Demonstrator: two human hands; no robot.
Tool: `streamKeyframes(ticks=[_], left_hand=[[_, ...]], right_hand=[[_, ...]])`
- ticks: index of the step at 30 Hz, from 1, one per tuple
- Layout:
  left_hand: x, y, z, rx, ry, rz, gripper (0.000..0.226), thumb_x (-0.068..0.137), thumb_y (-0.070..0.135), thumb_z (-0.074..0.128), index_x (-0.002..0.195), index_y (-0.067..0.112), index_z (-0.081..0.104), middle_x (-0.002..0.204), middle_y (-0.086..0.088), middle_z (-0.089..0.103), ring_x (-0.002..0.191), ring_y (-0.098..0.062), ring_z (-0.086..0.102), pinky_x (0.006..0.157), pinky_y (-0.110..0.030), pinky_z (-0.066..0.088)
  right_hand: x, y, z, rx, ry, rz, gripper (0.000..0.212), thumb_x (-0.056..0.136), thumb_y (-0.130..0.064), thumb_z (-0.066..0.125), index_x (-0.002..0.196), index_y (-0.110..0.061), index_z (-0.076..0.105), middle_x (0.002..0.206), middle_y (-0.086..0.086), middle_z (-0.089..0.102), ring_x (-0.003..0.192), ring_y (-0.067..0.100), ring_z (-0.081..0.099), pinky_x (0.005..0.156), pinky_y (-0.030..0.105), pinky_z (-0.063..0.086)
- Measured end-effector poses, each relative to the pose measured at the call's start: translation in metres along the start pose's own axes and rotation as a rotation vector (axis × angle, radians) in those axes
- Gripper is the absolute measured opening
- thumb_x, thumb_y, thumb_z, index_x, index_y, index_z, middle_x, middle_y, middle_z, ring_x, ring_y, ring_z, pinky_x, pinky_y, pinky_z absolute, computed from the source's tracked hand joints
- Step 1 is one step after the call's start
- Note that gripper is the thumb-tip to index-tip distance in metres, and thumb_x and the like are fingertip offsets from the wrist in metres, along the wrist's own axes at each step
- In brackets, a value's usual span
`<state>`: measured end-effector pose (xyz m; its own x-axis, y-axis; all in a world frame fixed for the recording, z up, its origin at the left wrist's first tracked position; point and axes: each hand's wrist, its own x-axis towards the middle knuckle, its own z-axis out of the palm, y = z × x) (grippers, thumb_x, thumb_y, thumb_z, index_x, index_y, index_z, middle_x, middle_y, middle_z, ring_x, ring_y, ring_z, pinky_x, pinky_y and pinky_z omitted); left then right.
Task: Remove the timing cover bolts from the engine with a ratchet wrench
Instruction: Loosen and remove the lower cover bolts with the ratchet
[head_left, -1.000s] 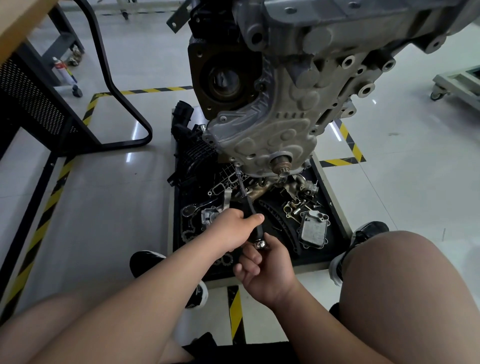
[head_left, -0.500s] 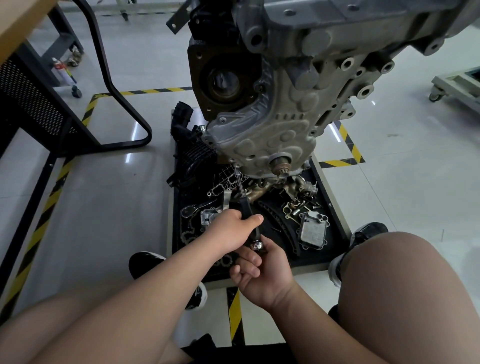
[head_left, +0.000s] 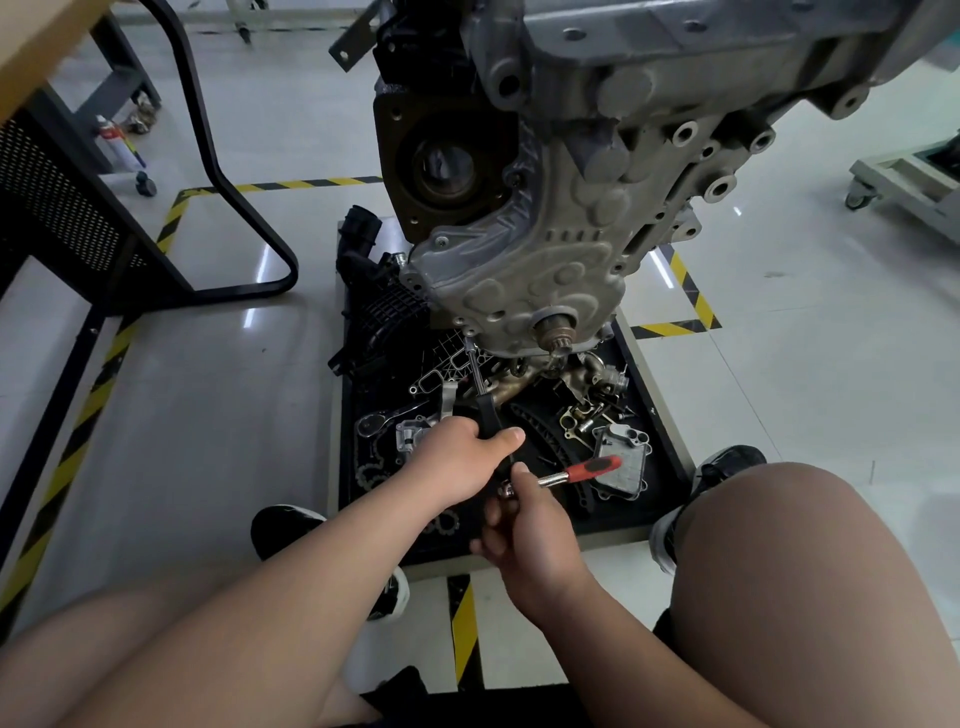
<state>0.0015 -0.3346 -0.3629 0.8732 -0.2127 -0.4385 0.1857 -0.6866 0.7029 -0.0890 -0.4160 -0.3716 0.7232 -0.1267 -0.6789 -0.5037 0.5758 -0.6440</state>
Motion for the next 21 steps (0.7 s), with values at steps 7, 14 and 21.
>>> streamKeyframes(ticks=[7, 14, 21], left_hand=[[0.001, -0.001, -0.001, 0.0, 0.003, -0.006, 0.047, 0.086, 0.059, 0.058, 0.081, 0.013, 0.067, 0.075, -0.001, 0.066, 0.076, -0.019, 0.064, 0.065, -0.031, 0.046], [0.003, -0.001, -0.001, -0.023, -0.001, -0.037, 0.055, 0.085, 0.06, 0.057, 0.082, 0.006, 0.065, 0.067, 0.0, 0.056, 0.065, -0.018, 0.056, 0.06, -0.03, 0.041], [0.003, 0.001, 0.0, -0.107, -0.055, -0.058, 0.04, 0.088, 0.052, 0.058, 0.068, 0.017, 0.059, 0.042, 0.01, 0.042, 0.028, -0.005, 0.037, 0.041, -0.018, 0.029]], right_hand=[[-0.006, 0.014, -0.007, -0.667, 0.059, -0.525, 0.059, 0.1, -0.028, 0.048, 0.145, -0.048, 0.015, 0.072, -0.026, 0.061, 0.055, -0.005, 0.055, 0.052, 0.012, 0.042], [-0.002, 0.013, -0.003, -0.324, 0.013, -0.35, 0.04, 0.103, -0.026, 0.042, 0.139, -0.039, 0.032, 0.073, -0.014, 0.058, 0.062, 0.006, 0.053, 0.061, 0.023, 0.046], [0.007, 0.002, -0.003, 0.281, -0.059, 0.048, 0.028, 0.103, -0.032, 0.034, 0.09, -0.01, 0.046, 0.054, 0.002, 0.038, 0.04, 0.014, 0.026, 0.048, 0.03, 0.037]])
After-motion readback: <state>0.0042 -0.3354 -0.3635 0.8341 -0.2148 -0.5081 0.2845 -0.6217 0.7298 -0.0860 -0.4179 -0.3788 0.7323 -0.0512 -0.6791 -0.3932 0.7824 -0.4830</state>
